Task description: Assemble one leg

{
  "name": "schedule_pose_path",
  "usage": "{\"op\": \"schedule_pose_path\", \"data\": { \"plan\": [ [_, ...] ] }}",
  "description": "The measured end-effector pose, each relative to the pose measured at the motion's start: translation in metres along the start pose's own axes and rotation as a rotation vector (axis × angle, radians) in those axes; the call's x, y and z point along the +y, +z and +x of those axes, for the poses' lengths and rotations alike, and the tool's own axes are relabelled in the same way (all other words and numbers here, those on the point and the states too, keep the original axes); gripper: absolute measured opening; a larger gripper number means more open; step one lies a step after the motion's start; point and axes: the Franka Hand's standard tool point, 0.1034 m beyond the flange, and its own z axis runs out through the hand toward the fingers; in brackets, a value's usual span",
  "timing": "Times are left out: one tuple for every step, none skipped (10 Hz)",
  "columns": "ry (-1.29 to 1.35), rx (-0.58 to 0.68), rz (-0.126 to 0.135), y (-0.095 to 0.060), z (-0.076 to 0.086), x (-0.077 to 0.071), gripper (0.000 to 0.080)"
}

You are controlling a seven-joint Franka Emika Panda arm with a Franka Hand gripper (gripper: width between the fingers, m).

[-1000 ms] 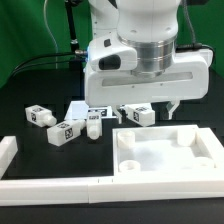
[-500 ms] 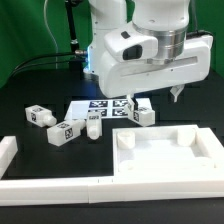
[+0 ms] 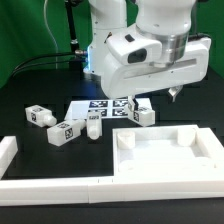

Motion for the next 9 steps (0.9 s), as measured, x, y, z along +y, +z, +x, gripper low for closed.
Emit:
{"op": "schedule_pose_path", "data": {
  "plan": [
    [-0.012, -0.074, -0.012, 0.005, 0.002, -0.001, 0.0648],
    [-0.008, -0.139, -0.017, 0.015, -0.007, -0.003, 0.0648],
    [-0.007, -0.217, -0.01, 0.024, -0.017, -0.004, 0.0648],
    [-0.001, -0.256, -0.004, 0.027, -0.017, -0.002, 0.0648],
    [-0.002, -0.333, 0.001, 0.028, -0.021, -0.003, 0.0648],
    [-0.002, -0.367, 0.003, 0.029, -0.018, -0.003, 0.0648],
    [-0.004, -0.387, 0.002, 0.032, -0.017, -0.004, 0.0648],
    [-0.016, -0.376, -0.002, 0.037, -0.015, -0.011, 0.0648],
    [-0.017, -0.39, -0.001, 0.044, -0.019, -0.012, 0.0648]
  ]
}}
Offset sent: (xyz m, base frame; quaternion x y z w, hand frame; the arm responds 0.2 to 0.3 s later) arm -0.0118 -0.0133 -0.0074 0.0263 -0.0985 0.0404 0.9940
